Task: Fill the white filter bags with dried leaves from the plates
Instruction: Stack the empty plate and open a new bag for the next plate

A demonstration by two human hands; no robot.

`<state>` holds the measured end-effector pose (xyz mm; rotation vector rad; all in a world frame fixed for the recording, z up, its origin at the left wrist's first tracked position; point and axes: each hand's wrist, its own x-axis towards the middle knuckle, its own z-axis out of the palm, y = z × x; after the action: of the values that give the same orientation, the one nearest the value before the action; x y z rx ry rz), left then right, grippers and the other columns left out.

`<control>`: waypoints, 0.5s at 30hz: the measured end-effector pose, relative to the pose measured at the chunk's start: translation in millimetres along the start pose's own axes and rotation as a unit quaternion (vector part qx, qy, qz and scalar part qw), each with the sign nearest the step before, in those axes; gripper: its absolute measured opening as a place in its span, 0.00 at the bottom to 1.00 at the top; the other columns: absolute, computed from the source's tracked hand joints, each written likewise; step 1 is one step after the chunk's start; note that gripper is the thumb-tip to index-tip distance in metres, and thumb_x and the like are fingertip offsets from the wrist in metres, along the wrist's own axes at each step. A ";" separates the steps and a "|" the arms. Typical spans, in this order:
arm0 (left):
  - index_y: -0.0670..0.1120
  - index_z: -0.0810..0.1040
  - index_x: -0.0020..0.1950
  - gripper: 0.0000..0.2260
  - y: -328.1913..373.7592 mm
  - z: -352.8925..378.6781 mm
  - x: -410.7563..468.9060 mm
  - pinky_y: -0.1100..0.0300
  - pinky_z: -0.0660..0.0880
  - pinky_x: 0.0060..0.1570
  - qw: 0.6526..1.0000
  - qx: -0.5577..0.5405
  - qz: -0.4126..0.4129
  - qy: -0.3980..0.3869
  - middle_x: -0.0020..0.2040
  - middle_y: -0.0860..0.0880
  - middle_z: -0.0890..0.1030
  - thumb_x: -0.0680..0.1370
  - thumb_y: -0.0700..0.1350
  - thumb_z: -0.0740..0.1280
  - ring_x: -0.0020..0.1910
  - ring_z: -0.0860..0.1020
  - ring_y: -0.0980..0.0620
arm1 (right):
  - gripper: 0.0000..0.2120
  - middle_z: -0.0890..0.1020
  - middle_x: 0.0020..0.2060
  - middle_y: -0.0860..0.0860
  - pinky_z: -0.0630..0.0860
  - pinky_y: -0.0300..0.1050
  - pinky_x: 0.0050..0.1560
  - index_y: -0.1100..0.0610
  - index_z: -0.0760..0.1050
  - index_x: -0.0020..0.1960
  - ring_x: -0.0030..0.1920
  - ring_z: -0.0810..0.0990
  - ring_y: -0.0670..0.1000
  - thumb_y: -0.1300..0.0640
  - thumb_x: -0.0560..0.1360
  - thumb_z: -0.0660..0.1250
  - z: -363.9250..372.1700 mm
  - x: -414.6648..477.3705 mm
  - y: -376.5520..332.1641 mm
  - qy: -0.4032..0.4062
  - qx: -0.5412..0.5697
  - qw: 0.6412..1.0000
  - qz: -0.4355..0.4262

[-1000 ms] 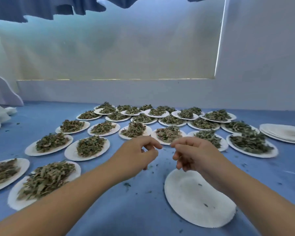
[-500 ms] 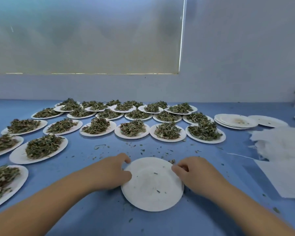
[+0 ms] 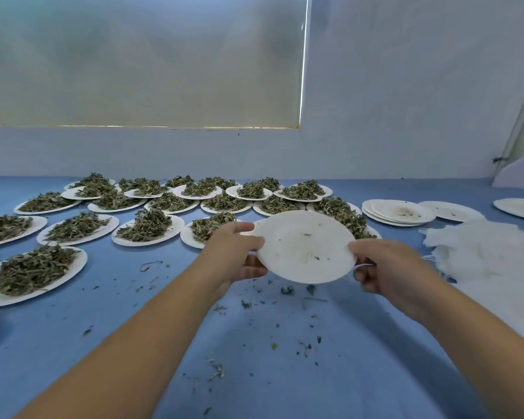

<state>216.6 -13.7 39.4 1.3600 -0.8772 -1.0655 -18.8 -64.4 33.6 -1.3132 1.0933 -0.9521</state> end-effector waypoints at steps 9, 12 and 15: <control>0.51 0.73 0.60 0.09 -37.8 45.4 43.7 0.58 0.75 0.28 0.987 0.139 0.080 0.016 0.43 0.47 0.80 0.80 0.44 0.62 0.29 0.78 0.51 | 0.09 0.70 0.27 0.52 0.67 0.37 0.21 0.60 0.69 0.38 0.25 0.71 0.49 0.64 0.77 0.63 -56.2 45.2 2.7 0.130 0.164 0.977 0.045; 0.56 0.73 0.56 0.07 -49.5 37.7 48.6 0.55 0.78 0.32 0.960 0.246 0.124 0.037 0.40 0.50 0.80 0.80 0.47 0.61 0.33 0.80 0.52 | 0.07 0.71 0.30 0.54 0.69 0.35 0.21 0.61 0.70 0.41 0.27 0.71 0.49 0.65 0.78 0.60 -60.7 72.9 8.3 0.192 0.225 0.955 0.027; 0.60 0.72 0.54 0.07 -55.0 37.8 48.2 0.59 0.74 0.30 0.941 0.303 0.146 0.025 0.37 0.54 0.78 0.80 0.48 0.60 0.32 0.78 0.55 | 0.07 0.72 0.30 0.55 0.71 0.35 0.22 0.61 0.69 0.41 0.28 0.72 0.49 0.66 0.78 0.58 -62.0 106.0 4.9 0.243 0.254 0.936 0.009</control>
<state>191.2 -66.8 -18.2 1.6768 -1.3927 -0.5382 -53.3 -182.1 24.6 -0.6546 1.1157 -1.4793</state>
